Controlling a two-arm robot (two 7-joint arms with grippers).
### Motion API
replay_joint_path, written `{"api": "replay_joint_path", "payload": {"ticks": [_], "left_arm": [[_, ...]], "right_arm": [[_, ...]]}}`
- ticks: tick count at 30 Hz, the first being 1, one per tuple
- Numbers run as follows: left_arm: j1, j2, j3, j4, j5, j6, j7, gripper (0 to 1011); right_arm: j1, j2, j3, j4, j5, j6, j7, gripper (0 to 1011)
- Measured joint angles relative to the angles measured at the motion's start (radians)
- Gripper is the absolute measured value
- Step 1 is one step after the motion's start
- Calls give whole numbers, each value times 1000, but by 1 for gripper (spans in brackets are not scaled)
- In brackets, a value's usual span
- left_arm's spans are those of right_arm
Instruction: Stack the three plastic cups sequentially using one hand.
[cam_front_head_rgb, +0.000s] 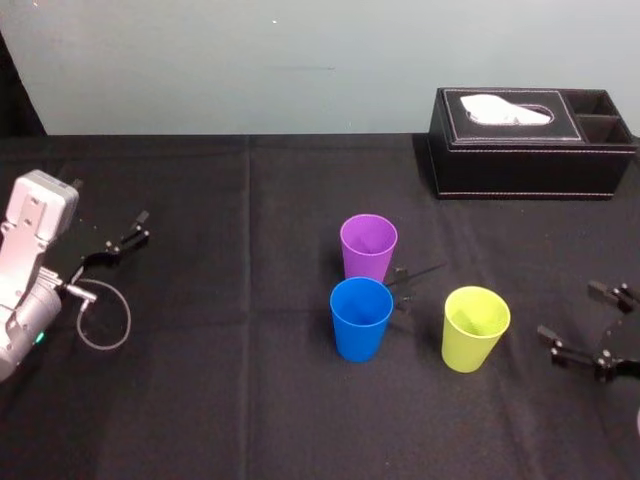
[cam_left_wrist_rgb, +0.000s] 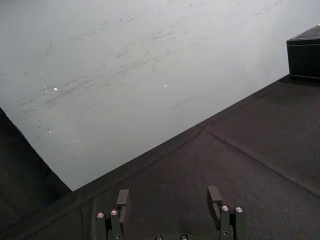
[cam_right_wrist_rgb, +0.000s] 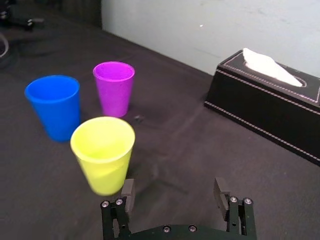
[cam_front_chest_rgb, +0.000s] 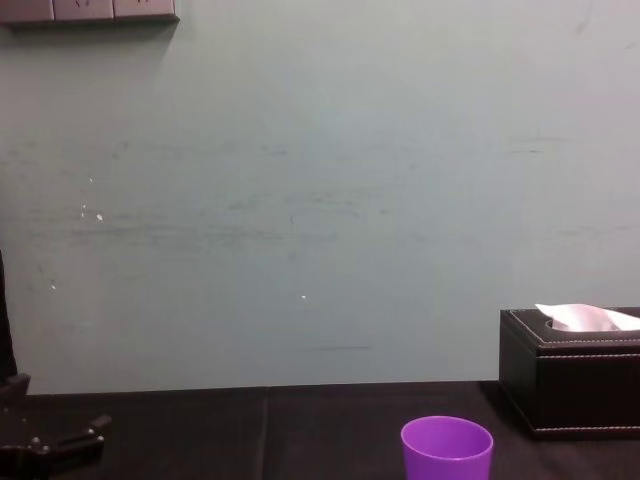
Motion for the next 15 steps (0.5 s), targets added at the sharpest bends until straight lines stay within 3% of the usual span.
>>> {"api": "replay_joint_path", "payload": {"ticks": [7,15], "left_arm": [[0,0,0,0,0,0,0,1011],[0,0,0,0,0,0,0,1011]], "right_arm": [[-77,23,37,-17,-1,-19,39,1000],[-88,7,28,-10,-5,-39,95,1000]]}}
